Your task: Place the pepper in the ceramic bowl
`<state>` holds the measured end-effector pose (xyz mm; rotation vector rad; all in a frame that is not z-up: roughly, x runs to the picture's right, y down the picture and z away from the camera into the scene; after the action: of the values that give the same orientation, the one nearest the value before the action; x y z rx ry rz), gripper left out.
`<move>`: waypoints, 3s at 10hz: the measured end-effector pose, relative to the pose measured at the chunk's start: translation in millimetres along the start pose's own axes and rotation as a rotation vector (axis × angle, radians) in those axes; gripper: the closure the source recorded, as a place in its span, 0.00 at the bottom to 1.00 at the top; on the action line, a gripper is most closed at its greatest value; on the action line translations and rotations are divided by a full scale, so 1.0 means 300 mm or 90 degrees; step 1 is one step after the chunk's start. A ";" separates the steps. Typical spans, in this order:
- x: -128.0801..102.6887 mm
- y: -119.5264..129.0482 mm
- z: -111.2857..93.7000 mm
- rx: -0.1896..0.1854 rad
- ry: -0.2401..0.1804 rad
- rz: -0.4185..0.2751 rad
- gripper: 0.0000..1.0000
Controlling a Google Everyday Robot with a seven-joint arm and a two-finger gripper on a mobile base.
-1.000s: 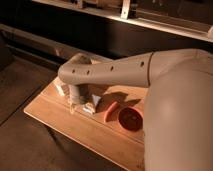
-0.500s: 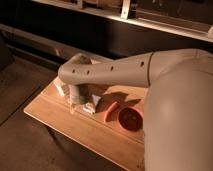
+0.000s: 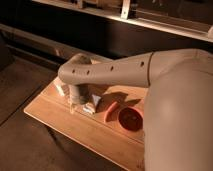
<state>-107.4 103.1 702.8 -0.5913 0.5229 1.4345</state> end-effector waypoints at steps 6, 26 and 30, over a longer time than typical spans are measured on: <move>0.000 0.000 0.000 0.000 0.000 0.000 0.35; -0.337 -0.274 0.068 -0.050 -0.006 0.170 0.35; -0.305 -0.302 0.105 -0.040 0.012 0.196 0.35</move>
<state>-24.3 51.4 792.2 -0.5916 0.6045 1.7430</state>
